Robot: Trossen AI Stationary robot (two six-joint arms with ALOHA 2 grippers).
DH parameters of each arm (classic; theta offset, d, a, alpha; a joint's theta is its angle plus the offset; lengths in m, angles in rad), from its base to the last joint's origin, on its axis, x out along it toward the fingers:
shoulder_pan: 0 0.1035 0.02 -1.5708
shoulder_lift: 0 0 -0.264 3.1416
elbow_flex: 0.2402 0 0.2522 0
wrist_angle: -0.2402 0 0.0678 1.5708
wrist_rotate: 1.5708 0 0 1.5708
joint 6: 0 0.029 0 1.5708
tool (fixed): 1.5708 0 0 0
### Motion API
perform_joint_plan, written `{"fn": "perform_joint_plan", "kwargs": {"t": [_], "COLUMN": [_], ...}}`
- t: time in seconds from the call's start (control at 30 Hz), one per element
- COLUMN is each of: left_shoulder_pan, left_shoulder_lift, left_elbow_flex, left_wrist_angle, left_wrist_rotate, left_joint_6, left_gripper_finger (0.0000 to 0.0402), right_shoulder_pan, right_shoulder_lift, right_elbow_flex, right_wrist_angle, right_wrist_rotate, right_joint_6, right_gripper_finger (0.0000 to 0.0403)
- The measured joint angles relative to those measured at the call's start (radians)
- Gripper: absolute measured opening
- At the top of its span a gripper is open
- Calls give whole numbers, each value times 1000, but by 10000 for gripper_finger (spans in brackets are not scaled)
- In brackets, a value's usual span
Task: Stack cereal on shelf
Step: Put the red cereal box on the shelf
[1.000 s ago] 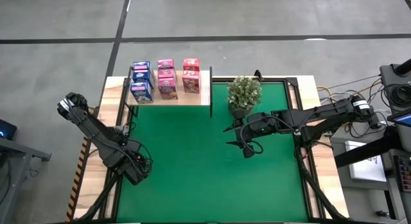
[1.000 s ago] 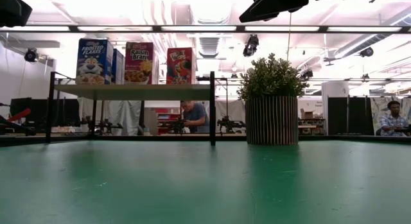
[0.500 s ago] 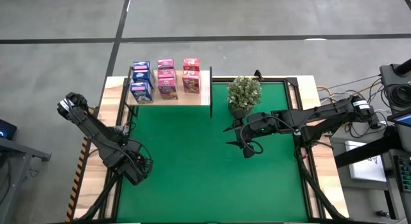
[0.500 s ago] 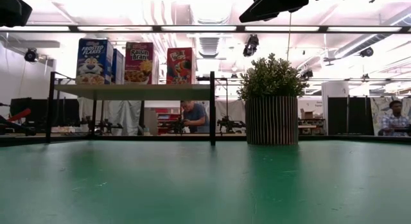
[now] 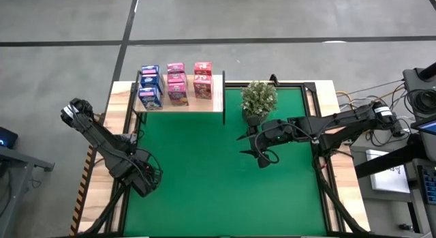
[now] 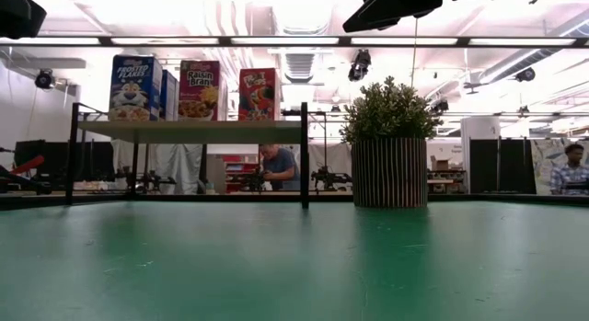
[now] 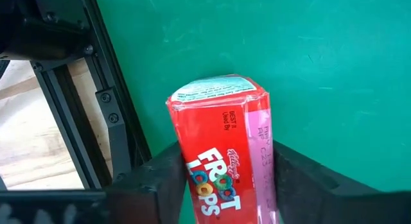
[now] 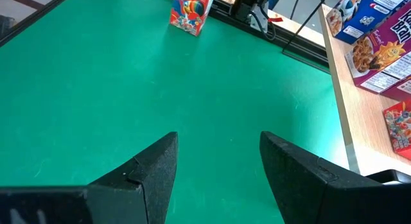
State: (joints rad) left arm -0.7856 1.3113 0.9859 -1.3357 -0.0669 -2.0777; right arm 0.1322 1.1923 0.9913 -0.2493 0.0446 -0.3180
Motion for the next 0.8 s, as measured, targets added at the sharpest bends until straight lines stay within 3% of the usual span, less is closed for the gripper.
{"fn": "perform_joint_plan", "kwargs": {"t": [0.2,0.5,0.8], "left_shoulder_pan": [0,3,47], "left_shoulder_lift": [0,-3,20], "left_elbow_flex": [0,40,224], "left_wrist_angle": [0,2,12], "left_wrist_rotate": [0,-12,-268], "left_joint_6": [0,74,376], "left_gripper_finger": [146,144,139], "right_shoulder_pan": [0,0,0], "right_shoulder_lift": [0,0,0], "right_elbow_flex": [0,0,0], "right_wrist_angle": [0,-17,-47], "right_wrist_rotate": [0,0,1], "right_joint_6": [-6,-5,-7], "right_gripper_finger": [210,210,210]}}
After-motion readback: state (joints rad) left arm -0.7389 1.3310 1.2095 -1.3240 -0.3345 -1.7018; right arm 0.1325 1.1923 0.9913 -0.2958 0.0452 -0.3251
